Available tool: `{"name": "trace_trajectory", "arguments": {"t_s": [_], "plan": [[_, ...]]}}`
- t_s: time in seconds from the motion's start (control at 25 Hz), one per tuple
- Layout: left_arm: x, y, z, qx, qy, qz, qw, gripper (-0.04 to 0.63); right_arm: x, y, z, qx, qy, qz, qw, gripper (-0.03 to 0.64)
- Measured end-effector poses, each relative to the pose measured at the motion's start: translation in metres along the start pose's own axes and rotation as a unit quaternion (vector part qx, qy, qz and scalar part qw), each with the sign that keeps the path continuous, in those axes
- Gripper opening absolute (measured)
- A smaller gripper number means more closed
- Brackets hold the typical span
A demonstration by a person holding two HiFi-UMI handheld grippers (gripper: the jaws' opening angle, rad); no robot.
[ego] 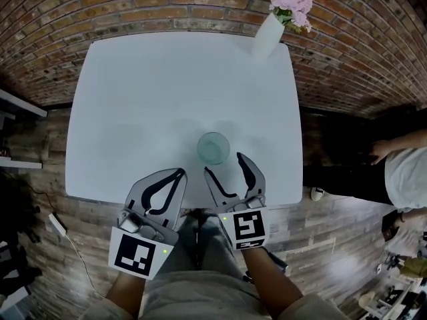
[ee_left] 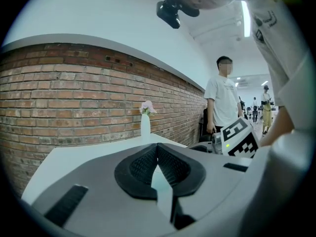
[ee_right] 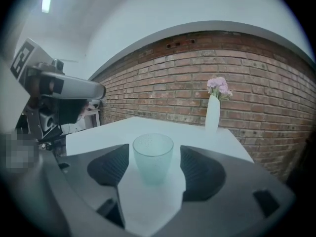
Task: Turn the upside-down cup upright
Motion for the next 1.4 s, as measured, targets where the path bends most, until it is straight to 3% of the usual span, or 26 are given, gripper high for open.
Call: {"name": "trace_trajectory", "arguments": {"t_s": [0.28,1.4], "plan": [[-0.005,0.001,-0.003,-0.006,-0.004,0.001,1.0,0.009,0.001,0.021,-0.011,-0.012,-0.002,0.002,1.0,0.359],[-0.02,-0.009,-0.012,-0.016,-0.014,0.018,0.9996,0.009,0.005,0.053,-0.031,-0.026,0.002,-0.015,1.0,0.357]]}}
Point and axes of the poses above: the fingertips, and each gripper's own axes: y forward along the fingers, x to its right, z out of its top, the point moved 2 cm from there along -y, backward along the fingers, and after that the axes turned 5 degrees about z, right-handed, at the moved point
